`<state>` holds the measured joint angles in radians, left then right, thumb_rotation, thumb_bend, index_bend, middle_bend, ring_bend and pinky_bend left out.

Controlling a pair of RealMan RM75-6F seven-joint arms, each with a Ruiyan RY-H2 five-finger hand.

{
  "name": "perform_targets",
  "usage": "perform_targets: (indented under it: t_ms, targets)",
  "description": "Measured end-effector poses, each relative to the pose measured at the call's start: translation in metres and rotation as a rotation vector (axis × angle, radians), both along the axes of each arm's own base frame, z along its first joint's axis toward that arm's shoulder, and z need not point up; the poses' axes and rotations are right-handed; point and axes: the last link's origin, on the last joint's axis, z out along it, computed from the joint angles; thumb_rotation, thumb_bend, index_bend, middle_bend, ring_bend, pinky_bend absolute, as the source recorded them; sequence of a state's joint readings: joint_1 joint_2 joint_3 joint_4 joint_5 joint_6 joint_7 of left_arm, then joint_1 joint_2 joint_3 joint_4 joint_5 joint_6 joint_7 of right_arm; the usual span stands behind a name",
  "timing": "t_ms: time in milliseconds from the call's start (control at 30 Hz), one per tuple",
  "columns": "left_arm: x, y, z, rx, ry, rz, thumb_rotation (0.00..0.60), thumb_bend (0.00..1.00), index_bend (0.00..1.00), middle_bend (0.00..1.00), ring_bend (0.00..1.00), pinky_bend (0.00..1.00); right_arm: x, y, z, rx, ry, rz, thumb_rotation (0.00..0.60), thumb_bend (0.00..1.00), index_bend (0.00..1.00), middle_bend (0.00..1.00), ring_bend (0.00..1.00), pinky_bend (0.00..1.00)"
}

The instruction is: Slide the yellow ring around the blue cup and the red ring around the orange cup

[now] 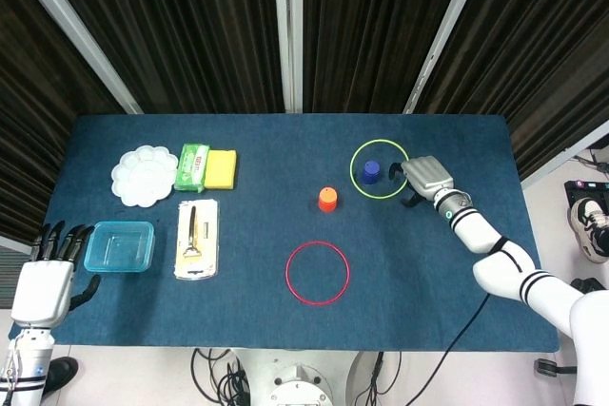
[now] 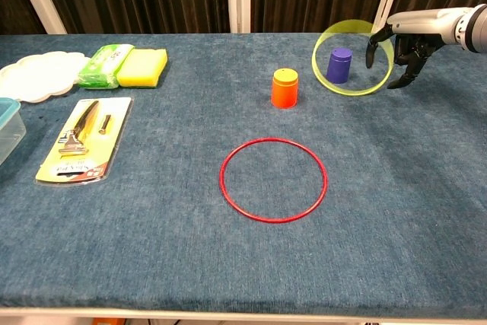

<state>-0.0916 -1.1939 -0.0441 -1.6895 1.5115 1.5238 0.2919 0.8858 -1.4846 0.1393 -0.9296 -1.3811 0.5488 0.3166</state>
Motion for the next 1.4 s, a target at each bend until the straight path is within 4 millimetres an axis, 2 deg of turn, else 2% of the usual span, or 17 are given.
perform_targets:
  t_ms: [167, 267, 400, 533, 600, 700, 833, 1100, 1400]
  targets:
    - [0.001, 0.0, 0.001, 0.003, 0.0, -0.004, 0.6, 0.27, 0.12, 0.12, 0.01, 0.0, 0.006, 0.014, 0.004, 0.001, -0.043, 0.058, 0.6, 0.13, 0.33, 1.0, 1.0, 1.0]
    - [0.001, 0.001, 0.002, 0.006, -0.001, -0.01, 0.6, 0.27, 0.12, 0.12, 0.01, 0.0, 0.011, 0.032, 0.008, 0.012, -0.086, 0.117, 0.6, 0.13, 0.33, 1.0, 1.0, 1.0]
    - [0.001, 0.001, 0.001, 0.005, -0.003, -0.012, 0.6, 0.27, 0.12, 0.12, 0.01, 0.0, 0.012, 0.07, 0.011, 0.053, -0.127, 0.221, 0.6, 0.15, 0.36, 1.0, 1.0, 1.0]
    - [0.004, 0.001, 0.002, 0.007, 0.0, -0.023, 0.6, 0.27, 0.12, 0.12, 0.01, 0.0, 0.007, 0.11, 0.006, 0.125, -0.124, 0.315, 0.6, 0.22, 0.39, 1.0, 1.0, 1.0]
    - [0.005, 0.001, 0.002, 0.009, 0.001, -0.029, 0.6, 0.27, 0.12, 0.12, 0.01, 0.0, 0.004, 0.126, 0.0, 0.165, -0.102, 0.36, 0.6, 0.23, 0.4, 1.0, 1.0, 1.0]
    - [0.006, 0.0, 0.002, 0.009, 0.001, -0.03, 0.6, 0.27, 0.12, 0.12, 0.01, 0.0, 0.005, 0.14, -0.01, 0.198, -0.067, 0.419, 0.6, 0.25, 0.41, 1.0, 1.0, 1.0]
    - [0.006, -0.002, 0.002, 0.012, -0.003, -0.031, 0.6, 0.27, 0.12, 0.12, 0.01, 0.0, 0.017, 0.15, -0.031, 0.241, -0.065, 0.473, 0.6, 0.28, 0.42, 1.0, 1.0, 1.0]
    - [0.002, -0.003, 0.003, 0.016, -0.008, -0.025, 0.6, 0.27, 0.12, 0.12, 0.01, 0.0, 0.042, 0.149, -0.065, 0.295, -0.044, 0.54, 0.6, 0.3, 0.43, 1.0, 1.0, 1.0]
    - [-0.004, -0.003, 0.002, 0.014, -0.017, -0.013, 0.6, 0.27, 0.12, 0.12, 0.01, 0.0, 0.049, 0.147, -0.078, 0.294, -0.031, 0.563, 0.6, 0.31, 0.51, 1.0, 1.0, 1.0]
